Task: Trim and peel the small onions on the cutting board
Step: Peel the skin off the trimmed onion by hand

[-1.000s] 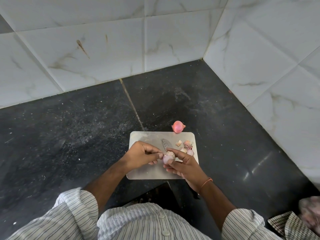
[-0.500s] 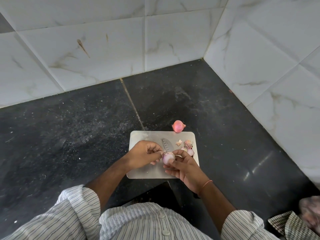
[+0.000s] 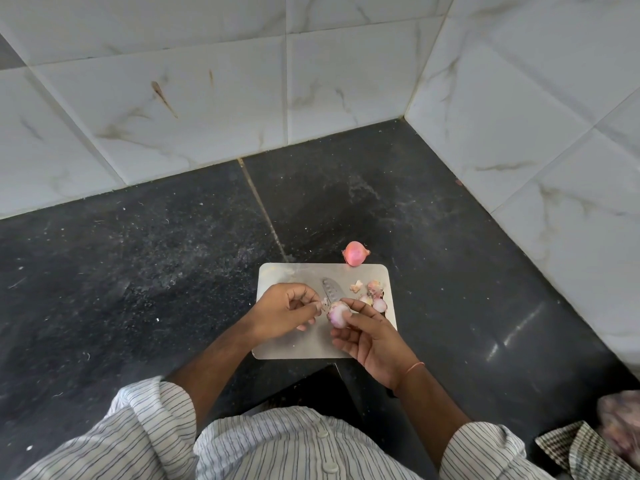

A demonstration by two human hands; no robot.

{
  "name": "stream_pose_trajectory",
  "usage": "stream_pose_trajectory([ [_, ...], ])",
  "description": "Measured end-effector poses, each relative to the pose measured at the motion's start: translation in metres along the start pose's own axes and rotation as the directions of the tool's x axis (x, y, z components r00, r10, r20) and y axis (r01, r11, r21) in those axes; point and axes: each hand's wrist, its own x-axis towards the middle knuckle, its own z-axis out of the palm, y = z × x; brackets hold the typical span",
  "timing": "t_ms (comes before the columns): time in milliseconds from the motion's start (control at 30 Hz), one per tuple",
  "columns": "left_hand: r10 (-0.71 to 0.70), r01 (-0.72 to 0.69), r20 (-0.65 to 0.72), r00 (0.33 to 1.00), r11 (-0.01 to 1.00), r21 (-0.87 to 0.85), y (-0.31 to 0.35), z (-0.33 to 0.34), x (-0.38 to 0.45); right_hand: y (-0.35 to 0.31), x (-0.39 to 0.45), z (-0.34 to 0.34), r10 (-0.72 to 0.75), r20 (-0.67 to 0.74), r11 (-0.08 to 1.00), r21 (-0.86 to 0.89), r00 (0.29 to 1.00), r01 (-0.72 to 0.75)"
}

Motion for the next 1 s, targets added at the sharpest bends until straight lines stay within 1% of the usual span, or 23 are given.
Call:
stream_pose_trajectory([
  [167, 0.004, -0.004, 0.005, 1.000, 1.000, 0.017, 0.001, 0.003, -0.002, 0.002, 0.006, 0.000, -0.059, -0.075, 0.996, -0.068, 0.995, 0.054],
  [267, -0.009, 0.009, -0.006, 1.000, 1.000, 0.005, 0.003, 0.004, -0.002, 0.003, 0.007, 0.000, -0.110, -0.090, 0.987, -0.124, 0.990, 0.099],
  [467, -0.040, 0.040, -0.020, 0.999, 0.999, 0.012, 0.007, 0.004, -0.002, 0.004, 0.003, 0.002, -0.204, -0.059, 0.940, -0.290, 0.977, 0.179],
  [633, -0.047, 0.047, -0.001, 0.999, 0.997, 0.069, 0.010, 0.001, -0.004, 0.001, 0.004, -0.003, -0.264, -0.012, 0.857, -0.462, 0.964, 0.229],
  [700, -0.050, 0.050, -0.007, 0.999, 0.995, 0.089, 0.011, 0.002, -0.005, 0.000, 0.004, -0.004, -0.275, 0.003, 0.829, -0.505, 0.961, 0.239],
  [800, -0.054, 0.056, -0.016, 0.998, 0.993, 0.105, 0.012, 0.002, -0.004, -0.002, 0.005, -0.005, -0.278, 0.010, 0.811, -0.533, 0.961, 0.240],
  [1000, -0.057, 0.058, -0.011, 0.998, 0.992, 0.113, 0.014, -0.001, -0.003, -0.005, 0.006, -0.005, -0.262, 0.013, 0.816, -0.530, 0.965, 0.229],
])
